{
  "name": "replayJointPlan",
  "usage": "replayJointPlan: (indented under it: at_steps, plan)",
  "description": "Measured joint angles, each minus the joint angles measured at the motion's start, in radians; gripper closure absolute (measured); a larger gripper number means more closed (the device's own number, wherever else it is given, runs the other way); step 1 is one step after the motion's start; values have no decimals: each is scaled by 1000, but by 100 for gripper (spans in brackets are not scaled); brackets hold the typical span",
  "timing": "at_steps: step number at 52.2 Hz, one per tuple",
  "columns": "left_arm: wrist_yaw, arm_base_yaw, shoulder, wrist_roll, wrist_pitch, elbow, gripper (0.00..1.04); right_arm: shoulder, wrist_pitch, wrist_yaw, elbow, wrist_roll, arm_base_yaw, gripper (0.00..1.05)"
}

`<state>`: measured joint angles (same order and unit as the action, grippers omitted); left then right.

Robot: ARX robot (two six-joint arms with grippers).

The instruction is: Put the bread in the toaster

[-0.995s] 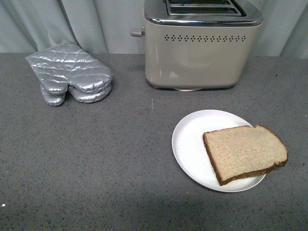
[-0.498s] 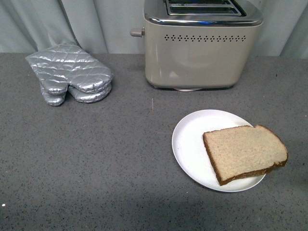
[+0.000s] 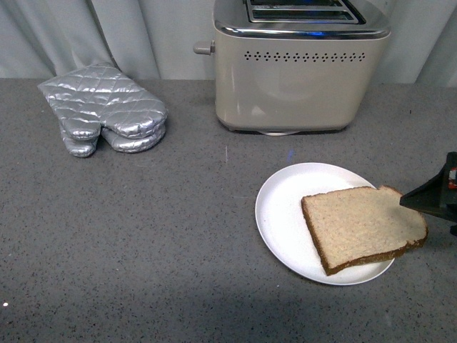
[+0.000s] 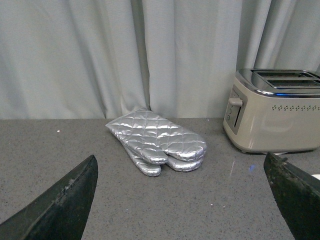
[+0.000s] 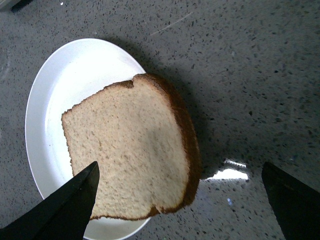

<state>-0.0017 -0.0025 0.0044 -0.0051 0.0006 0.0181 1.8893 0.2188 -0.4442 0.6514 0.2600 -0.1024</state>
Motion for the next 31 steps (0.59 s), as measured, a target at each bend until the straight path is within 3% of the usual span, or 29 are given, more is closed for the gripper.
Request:
replayJointPlan:
  at_steps: [8, 23, 31]
  plan:
    - [0, 0, 0, 0, 0, 0, 7, 46, -9, 16, 38, 29, 26, 13]
    - [0, 0, 0, 0, 0, 0, 7, 85, -90, 46, 93, 47, 34, 75]
    - [0, 0, 0, 0, 0, 0, 7, 85, -109, 46, 100, 62, 35, 96]
